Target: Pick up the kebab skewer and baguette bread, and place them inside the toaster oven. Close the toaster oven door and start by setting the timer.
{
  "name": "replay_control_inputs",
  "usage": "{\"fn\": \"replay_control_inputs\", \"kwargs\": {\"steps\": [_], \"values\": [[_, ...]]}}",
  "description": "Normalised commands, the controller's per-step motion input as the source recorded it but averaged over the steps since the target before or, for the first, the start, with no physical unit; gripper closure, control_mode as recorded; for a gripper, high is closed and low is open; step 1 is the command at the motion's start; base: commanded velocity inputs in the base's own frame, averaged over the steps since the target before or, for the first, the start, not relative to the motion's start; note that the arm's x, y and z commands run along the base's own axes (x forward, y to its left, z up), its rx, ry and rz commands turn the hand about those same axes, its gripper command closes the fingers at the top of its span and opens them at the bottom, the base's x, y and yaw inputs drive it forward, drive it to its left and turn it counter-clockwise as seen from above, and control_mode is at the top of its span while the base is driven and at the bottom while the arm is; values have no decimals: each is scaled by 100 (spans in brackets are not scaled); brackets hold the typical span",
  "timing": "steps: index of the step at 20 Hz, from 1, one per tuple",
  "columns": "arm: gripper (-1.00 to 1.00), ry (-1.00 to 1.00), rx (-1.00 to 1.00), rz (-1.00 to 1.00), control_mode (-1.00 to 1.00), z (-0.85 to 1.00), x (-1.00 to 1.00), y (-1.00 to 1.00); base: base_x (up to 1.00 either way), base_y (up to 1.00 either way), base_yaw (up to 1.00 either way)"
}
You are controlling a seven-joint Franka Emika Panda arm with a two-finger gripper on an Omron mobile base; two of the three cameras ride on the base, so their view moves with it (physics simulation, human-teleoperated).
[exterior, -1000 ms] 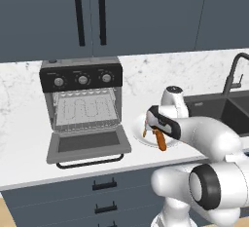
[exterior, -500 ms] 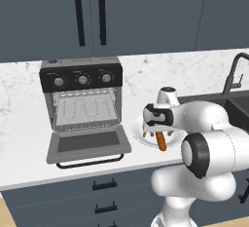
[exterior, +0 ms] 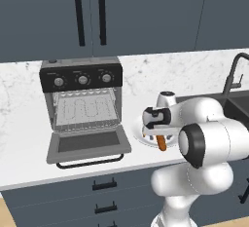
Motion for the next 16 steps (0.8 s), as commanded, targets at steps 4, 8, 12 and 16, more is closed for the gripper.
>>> {"fn": "replay_control_inputs", "kwargs": {"steps": [4,8,12,16], "values": [[100,-1,1,-10,-100,-2,0,0,0,0,0],[100,-1,0,-13,-100,0,-6,0,0,0,0],[100,-4,7,-11,-100,80,-34,4,0,0,0],[100,-6,12,-22,-100,100,-58,47,0,0,0]]}}
